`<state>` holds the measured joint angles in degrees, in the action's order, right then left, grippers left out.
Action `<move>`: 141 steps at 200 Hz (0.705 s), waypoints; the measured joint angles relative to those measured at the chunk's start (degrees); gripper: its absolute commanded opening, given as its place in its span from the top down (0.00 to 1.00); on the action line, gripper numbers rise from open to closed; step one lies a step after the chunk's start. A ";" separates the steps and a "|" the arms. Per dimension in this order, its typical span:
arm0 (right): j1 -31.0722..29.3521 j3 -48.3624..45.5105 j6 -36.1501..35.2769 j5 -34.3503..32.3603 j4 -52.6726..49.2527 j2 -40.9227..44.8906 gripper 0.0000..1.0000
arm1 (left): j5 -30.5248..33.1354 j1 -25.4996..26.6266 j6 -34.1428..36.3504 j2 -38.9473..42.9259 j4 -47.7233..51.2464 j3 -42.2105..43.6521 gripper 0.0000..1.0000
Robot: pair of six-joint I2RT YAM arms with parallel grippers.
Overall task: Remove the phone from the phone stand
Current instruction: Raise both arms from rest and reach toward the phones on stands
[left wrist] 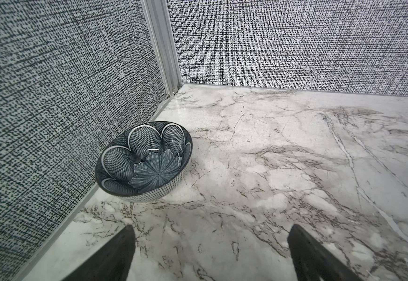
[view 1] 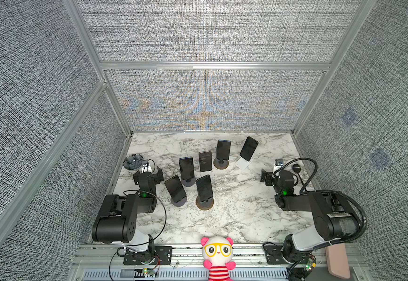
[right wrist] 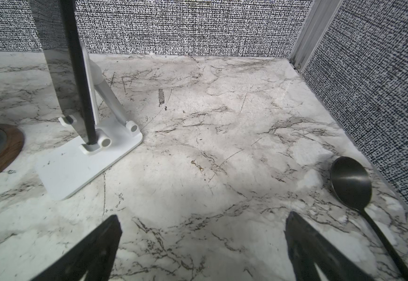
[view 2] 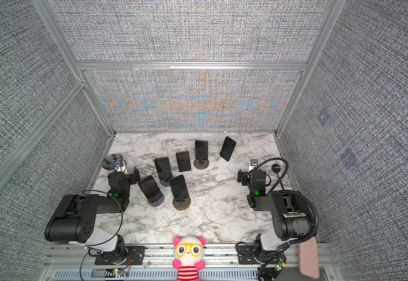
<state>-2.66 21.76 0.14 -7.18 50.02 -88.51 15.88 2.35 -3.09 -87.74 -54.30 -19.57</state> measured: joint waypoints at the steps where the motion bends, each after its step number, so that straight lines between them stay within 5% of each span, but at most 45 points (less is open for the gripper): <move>1: 0.02 0.00 0.00 0.00 0.02 0.00 0.01 | 0.00 -0.02 -0.02 0.00 0.00 0.00 0.06; 25: 0.37 1.60 0.37 -0.02 -5.20 3.10 0.01 | -1.01 -0.24 0.09 2.32 1.40 0.44 0.09; 69: 1.14 15.39 3.30 -0.02 -26.43 15.15 0.01 | 2.73 -0.24 -0.31 23.52 23.32 -11.04 0.08; 99: 0.26 22.88 8.00 -0.57 -46.45 18.86 0.01 | 2.91 -0.24 -1.90 29.75 47.89 -25.75 0.10; 141: -1.40 36.96 8.55 5.97 -73.48 19.89 0.05 | -9.60 -0.20 0.59 27.26 85.92 -49.62 0.09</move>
<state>-4.05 58.72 8.69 -1.21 -23.46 -68.62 6.28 2.15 -2.50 -60.49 31.62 -69.19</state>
